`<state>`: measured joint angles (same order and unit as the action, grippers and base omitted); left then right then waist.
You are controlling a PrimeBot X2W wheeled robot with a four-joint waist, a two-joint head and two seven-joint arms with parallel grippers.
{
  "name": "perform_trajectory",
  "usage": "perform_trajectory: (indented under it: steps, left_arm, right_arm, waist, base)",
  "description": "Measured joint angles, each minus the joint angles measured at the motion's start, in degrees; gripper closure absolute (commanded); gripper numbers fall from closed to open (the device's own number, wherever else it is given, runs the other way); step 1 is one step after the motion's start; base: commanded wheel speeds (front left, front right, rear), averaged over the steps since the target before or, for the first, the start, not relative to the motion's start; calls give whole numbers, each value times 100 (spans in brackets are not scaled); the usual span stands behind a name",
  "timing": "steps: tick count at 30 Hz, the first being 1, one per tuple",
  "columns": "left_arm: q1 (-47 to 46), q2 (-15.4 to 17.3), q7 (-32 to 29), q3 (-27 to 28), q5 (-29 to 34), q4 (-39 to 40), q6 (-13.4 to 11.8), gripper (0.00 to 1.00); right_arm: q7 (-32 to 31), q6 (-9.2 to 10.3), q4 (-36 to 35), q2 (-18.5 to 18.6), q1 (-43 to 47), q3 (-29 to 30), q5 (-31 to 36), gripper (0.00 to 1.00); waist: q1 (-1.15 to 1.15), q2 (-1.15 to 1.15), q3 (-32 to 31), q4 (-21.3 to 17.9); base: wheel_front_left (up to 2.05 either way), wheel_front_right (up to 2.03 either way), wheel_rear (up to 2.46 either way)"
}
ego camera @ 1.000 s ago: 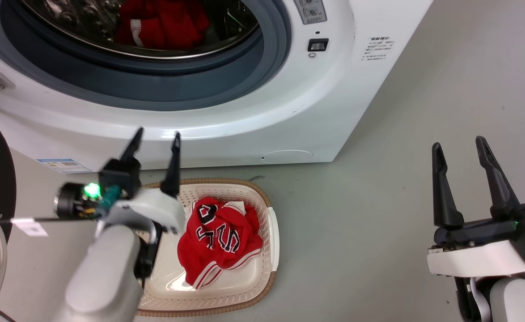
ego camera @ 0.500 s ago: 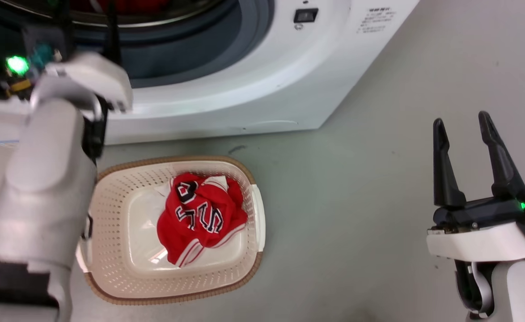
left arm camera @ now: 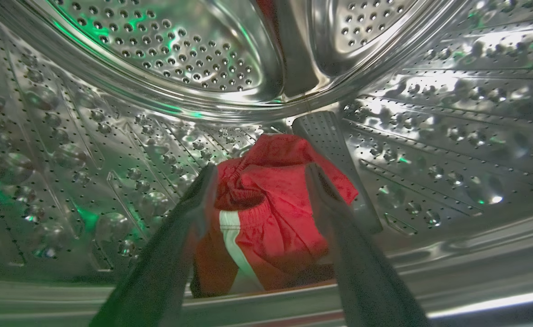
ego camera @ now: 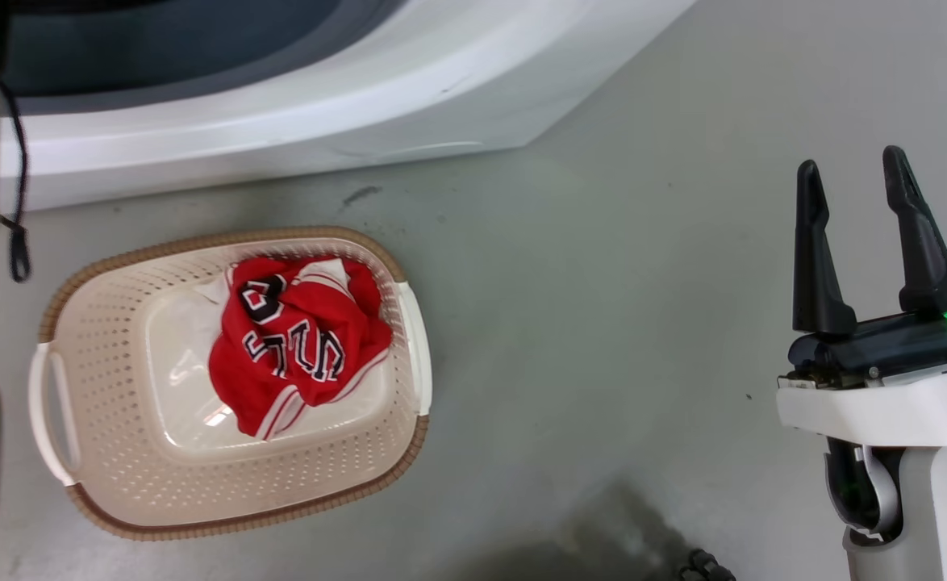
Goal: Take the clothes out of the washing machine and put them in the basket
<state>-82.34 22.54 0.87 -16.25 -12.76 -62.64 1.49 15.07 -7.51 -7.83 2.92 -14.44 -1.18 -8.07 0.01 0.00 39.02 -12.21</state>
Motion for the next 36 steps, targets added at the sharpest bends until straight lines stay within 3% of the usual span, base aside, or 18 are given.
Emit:
perform_trajectory:
  steps: [9, 17, 28, 30, 31, 32, 36]
  left_arm:
    - [-1068, 232, -1080, -76, -53, -652, 299, 0]
    - [-1382, 309, -1949, -141, -142, -924, 390, 0]
    - [-1506, 452, -2282, -301, -79, -989, 307, 0]
    - [-1517, 454, -2337, -324, -96, -994, 307, 4]
    - [-1519, 466, -2308, -344, -91, -995, 307, 54]
    - [-1524, 478, -2295, -355, -92, -995, 307, 98]
    - [-1539, 534, -2168, -387, -96, -1002, 308, 100]
  right_arm:
    - [0, 0, -188, 0, -95, -7, -165, 0]
    - [0, 0, -292, -1, -97, -68, -259, 0]
    - [0, 0, -357, 0, -53, -125, -350, 0]
    - [0, 0, -357, 0, -53, -121, -350, 0]
    - [0, 0, -357, 0, -53, -120, -350, 0]
    - [0, 0, -357, 0, -53, -121, -350, 0]
    - [0, 0, -356, 0, -53, -120, -350, 0]
  waist:
    - [0, 0, 506, -270]
    - [0, 0, 745, -425]
    - [0, 0, 844, -583]
    - [0, 0, 846, -582]
    - [0, 0, 847, -581]
    - [0, 0, 846, -582]
    - [0, 0, 834, -585]
  base:
    - [0, 0, 0]
    - [0, 0, 0]
    - [0, 0, 0]
    - [0, 0, 0]
    - [0, 0, 0]
    - [0, 0, 0]
    - [0, 0, 0]
